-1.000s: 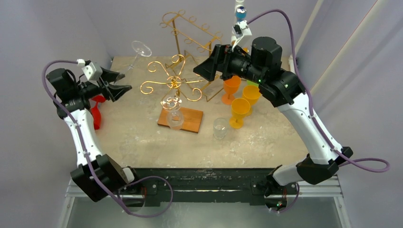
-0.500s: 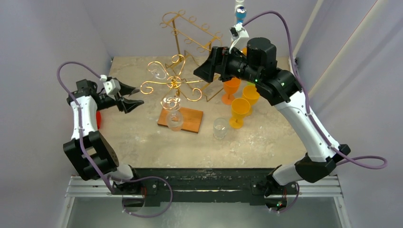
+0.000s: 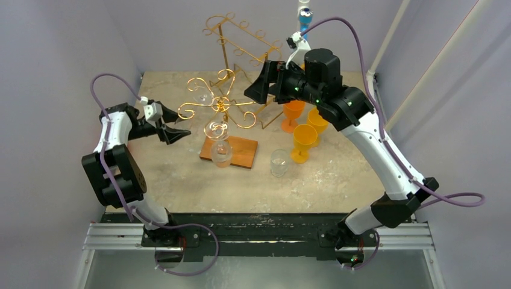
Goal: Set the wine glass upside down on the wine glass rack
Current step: Place the wine glass at the wine rack.
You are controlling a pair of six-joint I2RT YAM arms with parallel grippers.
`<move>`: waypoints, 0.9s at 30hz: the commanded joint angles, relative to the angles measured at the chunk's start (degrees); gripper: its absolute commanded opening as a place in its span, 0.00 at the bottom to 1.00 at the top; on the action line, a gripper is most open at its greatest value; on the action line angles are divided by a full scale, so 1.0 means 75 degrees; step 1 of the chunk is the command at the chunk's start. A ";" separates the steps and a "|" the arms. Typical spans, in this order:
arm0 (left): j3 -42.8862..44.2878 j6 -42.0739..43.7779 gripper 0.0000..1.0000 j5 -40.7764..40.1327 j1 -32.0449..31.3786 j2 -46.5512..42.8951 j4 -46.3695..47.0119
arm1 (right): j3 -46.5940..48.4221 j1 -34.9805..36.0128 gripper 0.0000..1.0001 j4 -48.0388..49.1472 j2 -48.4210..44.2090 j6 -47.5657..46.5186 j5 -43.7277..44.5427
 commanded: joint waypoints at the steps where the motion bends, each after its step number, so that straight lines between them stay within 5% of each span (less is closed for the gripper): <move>1: 0.0508 0.0694 0.00 0.0712 -0.0032 0.0032 -0.0188 | 0.0197 -0.0007 0.99 0.0284 0.0271 0.0239 0.0035; 9: 0.0877 0.0514 0.00 0.0723 -0.0246 0.0411 -0.0235 | 0.0458 0.0164 0.99 0.0599 0.0779 0.0446 -0.0341; 14: 0.1197 0.0872 0.00 0.0710 -0.0475 0.0721 -0.0735 | 0.1755 0.0731 0.98 -0.0006 0.1524 0.0118 0.0349; 21: 0.1373 0.1040 0.00 0.0721 -0.0505 0.0864 -0.0991 | 0.2695 0.1032 0.69 0.0119 0.2066 -0.0169 0.0463; 27: 0.1631 0.0828 0.00 0.0716 -0.0508 0.1114 -0.1014 | 0.4010 0.1349 0.65 -0.0366 0.3084 -0.0485 0.0544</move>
